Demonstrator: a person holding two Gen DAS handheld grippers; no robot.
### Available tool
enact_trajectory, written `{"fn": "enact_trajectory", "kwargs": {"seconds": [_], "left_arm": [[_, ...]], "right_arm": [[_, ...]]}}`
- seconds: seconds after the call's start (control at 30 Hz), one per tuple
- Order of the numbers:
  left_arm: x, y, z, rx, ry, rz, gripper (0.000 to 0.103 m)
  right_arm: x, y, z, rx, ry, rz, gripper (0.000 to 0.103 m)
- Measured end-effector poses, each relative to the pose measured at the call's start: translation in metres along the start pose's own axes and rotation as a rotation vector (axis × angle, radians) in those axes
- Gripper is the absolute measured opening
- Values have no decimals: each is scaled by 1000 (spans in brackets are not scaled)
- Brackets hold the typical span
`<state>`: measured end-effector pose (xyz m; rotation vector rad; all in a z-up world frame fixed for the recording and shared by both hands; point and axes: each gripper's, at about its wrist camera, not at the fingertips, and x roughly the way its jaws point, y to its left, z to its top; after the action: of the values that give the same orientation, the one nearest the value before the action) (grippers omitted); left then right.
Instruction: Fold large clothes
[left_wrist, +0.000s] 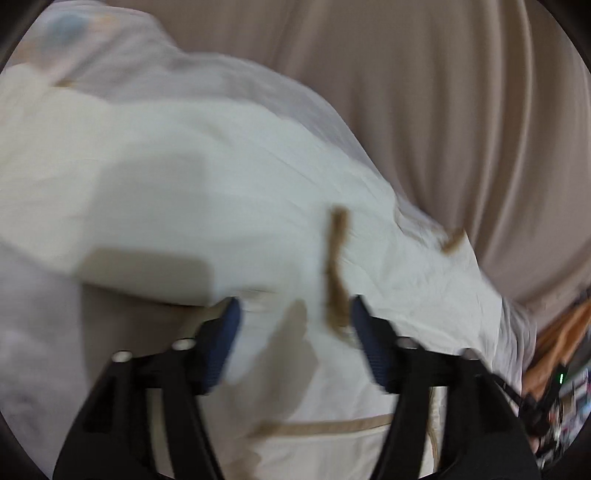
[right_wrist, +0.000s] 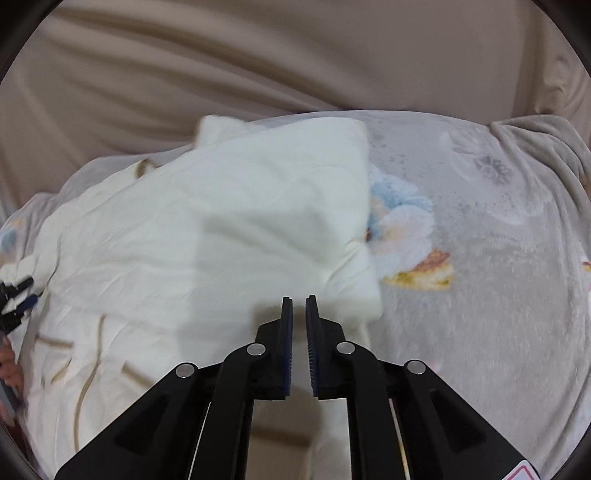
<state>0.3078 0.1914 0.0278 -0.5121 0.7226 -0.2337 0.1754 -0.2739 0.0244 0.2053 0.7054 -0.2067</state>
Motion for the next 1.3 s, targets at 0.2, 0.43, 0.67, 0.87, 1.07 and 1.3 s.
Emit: {"fn": "enact_trajectory", "kwargs": {"seconds": [0.2,0.43,0.67,0.87,1.07,1.3], "left_arm": [[-77,113,26,-217,-175,261,83],[-94,184,49,-391,-286,370,82],[-76,153,89,-233,-290,341,6],[-90,24,103,59,-368,233,5],[-61,-151,56,425,-326,32,5],[50,-252,-43,649,-61,-61,5]], "right_arm": [[-12,20,-58,-68,30,6,23],[-44,7,-75,-29,-40,-10,53],[-31,13,-91,-69,-20,-51,55],[-28,12,-92,-58,-17,-38,56],[-29,10,-93,-56,-19,-32,57],[-28,8,-93,-40,-17,-8,57]]}}
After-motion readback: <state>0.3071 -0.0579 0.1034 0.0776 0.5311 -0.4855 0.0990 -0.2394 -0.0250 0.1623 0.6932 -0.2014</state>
